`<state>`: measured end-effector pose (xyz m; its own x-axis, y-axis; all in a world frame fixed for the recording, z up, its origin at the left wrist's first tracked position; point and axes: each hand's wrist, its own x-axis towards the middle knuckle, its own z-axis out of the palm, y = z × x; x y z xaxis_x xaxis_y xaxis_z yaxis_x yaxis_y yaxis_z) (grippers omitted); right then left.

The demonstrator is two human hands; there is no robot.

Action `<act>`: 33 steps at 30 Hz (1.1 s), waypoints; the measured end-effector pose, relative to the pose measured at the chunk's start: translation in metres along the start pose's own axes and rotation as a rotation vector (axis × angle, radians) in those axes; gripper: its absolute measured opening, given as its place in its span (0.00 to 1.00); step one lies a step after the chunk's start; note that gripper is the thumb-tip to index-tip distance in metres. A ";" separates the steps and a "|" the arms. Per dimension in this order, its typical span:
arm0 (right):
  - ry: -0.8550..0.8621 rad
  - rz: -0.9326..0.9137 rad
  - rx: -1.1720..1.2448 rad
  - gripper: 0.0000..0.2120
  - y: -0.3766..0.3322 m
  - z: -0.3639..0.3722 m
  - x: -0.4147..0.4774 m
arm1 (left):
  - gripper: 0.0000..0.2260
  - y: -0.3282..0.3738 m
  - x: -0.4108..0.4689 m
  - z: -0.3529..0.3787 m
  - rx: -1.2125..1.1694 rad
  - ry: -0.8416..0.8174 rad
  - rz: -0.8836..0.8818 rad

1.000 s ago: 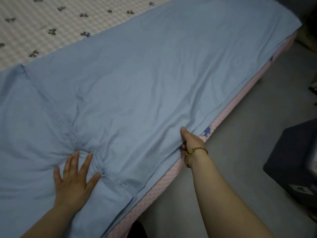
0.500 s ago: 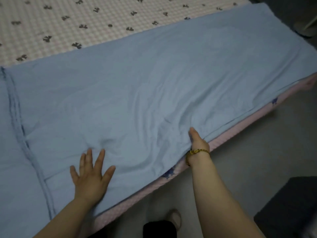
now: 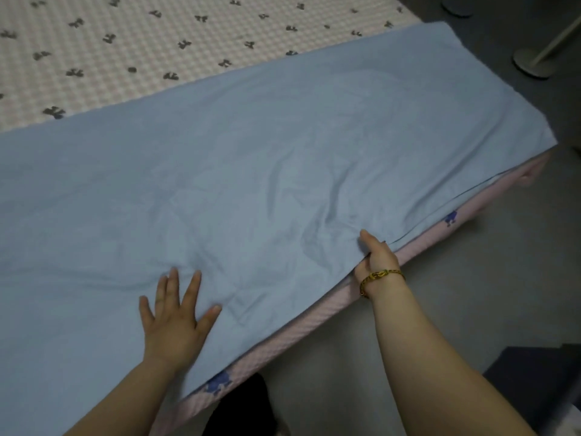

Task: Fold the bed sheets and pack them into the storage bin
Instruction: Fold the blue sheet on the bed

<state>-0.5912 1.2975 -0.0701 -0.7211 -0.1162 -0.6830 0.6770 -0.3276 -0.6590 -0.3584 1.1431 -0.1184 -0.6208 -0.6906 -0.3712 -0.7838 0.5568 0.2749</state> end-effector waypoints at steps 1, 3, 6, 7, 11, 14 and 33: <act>0.026 -0.008 -0.007 0.23 -0.014 0.002 0.012 | 0.58 0.016 0.013 0.002 -0.009 -0.009 0.017; 0.075 -0.007 -0.034 0.31 -0.035 0.006 0.031 | 0.59 0.041 0.031 0.003 -0.001 -0.019 0.041; 0.130 -0.026 -0.091 0.36 -0.070 0.008 0.061 | 0.55 0.083 0.063 -0.001 0.031 -0.059 0.105; 0.146 -0.037 -0.087 0.36 -0.083 0.008 0.071 | 0.51 0.096 0.075 0.000 0.087 -0.083 0.167; 0.172 -0.085 -0.081 0.33 -0.125 -0.007 0.112 | 0.47 0.170 0.115 0.002 0.110 -0.165 0.317; 0.173 -0.172 0.000 0.29 -0.159 -0.031 0.136 | 0.54 0.227 0.132 0.012 0.063 -0.145 0.344; 0.015 0.160 -0.044 0.14 -0.383 -0.167 0.323 | 0.50 0.565 0.208 0.101 0.184 -0.091 0.351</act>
<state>-1.0586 1.5416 -0.0911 -0.6018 -0.1498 -0.7845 0.7889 -0.2647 -0.5546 -0.9283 1.3607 -0.1300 -0.8398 -0.4042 -0.3624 -0.5030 0.8305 0.2393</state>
